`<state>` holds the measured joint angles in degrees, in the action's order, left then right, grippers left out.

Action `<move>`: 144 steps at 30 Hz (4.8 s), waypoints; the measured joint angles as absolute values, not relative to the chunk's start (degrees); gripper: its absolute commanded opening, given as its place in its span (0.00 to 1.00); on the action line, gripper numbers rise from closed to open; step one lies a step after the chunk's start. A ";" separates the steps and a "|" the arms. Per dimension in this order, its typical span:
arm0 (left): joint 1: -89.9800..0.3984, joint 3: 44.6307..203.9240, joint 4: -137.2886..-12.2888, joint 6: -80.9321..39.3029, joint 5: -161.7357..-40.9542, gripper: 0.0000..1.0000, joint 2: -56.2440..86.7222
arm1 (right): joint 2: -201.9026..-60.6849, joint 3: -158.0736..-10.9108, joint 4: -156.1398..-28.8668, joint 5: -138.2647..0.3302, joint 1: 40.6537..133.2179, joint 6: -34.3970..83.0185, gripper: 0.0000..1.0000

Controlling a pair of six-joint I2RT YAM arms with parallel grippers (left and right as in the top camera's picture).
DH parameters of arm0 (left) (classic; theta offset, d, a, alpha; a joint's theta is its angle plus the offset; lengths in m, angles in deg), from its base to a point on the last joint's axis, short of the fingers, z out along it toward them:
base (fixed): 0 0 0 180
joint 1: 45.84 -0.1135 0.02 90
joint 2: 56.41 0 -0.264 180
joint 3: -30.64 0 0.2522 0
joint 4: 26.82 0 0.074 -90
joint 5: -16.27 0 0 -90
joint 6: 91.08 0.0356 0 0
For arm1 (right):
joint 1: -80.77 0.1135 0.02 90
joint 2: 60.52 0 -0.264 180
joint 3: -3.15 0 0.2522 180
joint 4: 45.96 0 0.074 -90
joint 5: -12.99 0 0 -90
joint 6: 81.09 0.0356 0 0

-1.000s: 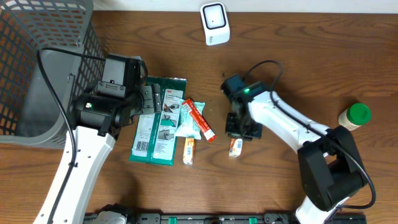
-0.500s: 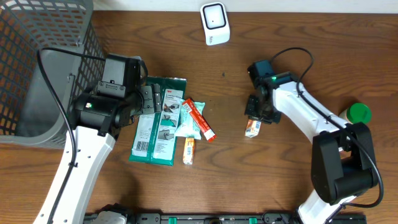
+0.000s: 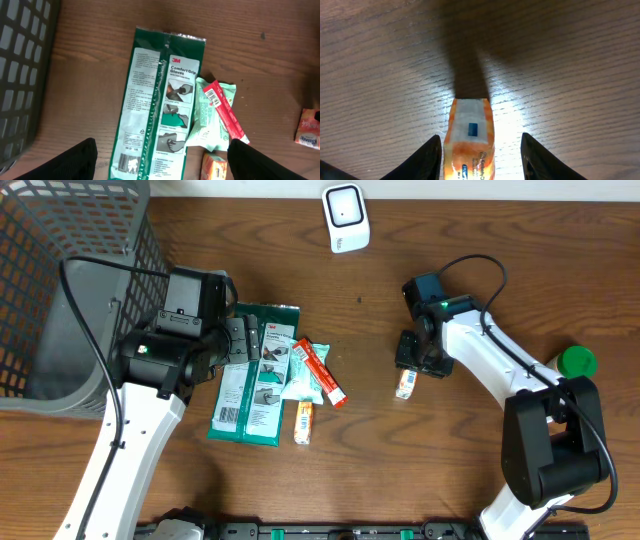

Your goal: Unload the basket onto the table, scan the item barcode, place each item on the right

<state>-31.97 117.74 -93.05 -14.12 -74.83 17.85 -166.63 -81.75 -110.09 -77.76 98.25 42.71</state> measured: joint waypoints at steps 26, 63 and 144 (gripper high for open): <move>-31.97 117.74 -93.03 -14.12 -74.83 0.84 17.85 | -166.63 -82.97 -101.54 -55.67 98.25 40.05 0.64; -31.97 117.74 -93.03 -14.12 -74.83 0.84 17.85 | -166.63 -76.53 -101.26 -54.57 94.66 27.13 0.33; -31.97 117.72 -93.01 -14.12 -74.83 0.84 17.85 | -157.34 -136.28 -141.71 -81.26 98.01 23.37 0.01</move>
